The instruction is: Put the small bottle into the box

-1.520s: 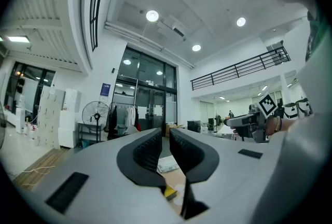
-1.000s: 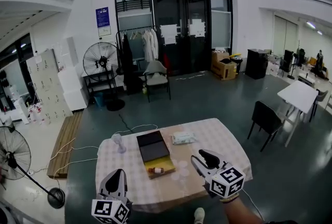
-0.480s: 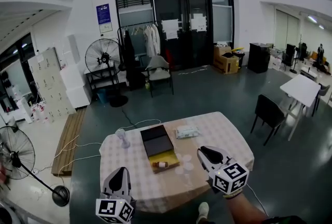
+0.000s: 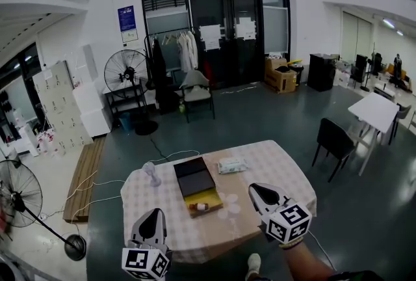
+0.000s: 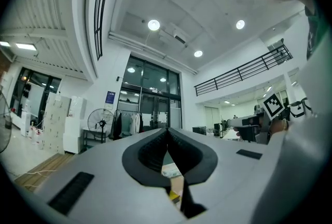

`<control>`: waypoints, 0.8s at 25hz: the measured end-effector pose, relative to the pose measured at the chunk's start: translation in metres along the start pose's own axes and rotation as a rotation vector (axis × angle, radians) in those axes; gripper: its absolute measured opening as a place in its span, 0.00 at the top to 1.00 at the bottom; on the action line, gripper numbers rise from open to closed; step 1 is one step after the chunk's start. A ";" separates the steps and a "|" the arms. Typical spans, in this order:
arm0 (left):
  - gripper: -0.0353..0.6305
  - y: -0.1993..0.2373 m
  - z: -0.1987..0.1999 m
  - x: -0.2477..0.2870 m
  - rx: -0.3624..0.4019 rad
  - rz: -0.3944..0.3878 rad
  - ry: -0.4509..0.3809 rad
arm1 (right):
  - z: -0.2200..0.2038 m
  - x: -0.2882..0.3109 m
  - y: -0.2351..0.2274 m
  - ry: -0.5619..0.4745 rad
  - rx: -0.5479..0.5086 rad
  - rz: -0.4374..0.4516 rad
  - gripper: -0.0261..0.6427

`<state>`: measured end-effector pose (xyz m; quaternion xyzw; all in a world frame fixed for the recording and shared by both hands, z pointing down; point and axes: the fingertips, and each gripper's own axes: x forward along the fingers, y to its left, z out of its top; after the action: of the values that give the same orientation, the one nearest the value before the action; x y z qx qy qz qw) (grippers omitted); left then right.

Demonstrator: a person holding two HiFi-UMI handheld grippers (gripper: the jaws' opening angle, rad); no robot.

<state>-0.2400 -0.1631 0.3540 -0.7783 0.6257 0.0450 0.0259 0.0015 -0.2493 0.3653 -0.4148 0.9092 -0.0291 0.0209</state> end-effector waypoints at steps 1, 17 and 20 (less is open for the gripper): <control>0.91 -0.001 0.001 0.001 0.000 -0.002 0.002 | 0.001 0.000 -0.001 0.000 0.000 -0.001 0.94; 0.91 0.003 -0.006 -0.003 -0.009 -0.008 0.016 | -0.001 0.002 0.006 0.020 -0.015 -0.007 0.95; 0.91 0.003 -0.007 -0.002 -0.009 -0.008 0.017 | -0.002 0.003 0.005 0.021 -0.016 -0.007 0.95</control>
<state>-0.2427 -0.1626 0.3611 -0.7812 0.6226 0.0411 0.0173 -0.0045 -0.2485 0.3670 -0.4178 0.9081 -0.0260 0.0081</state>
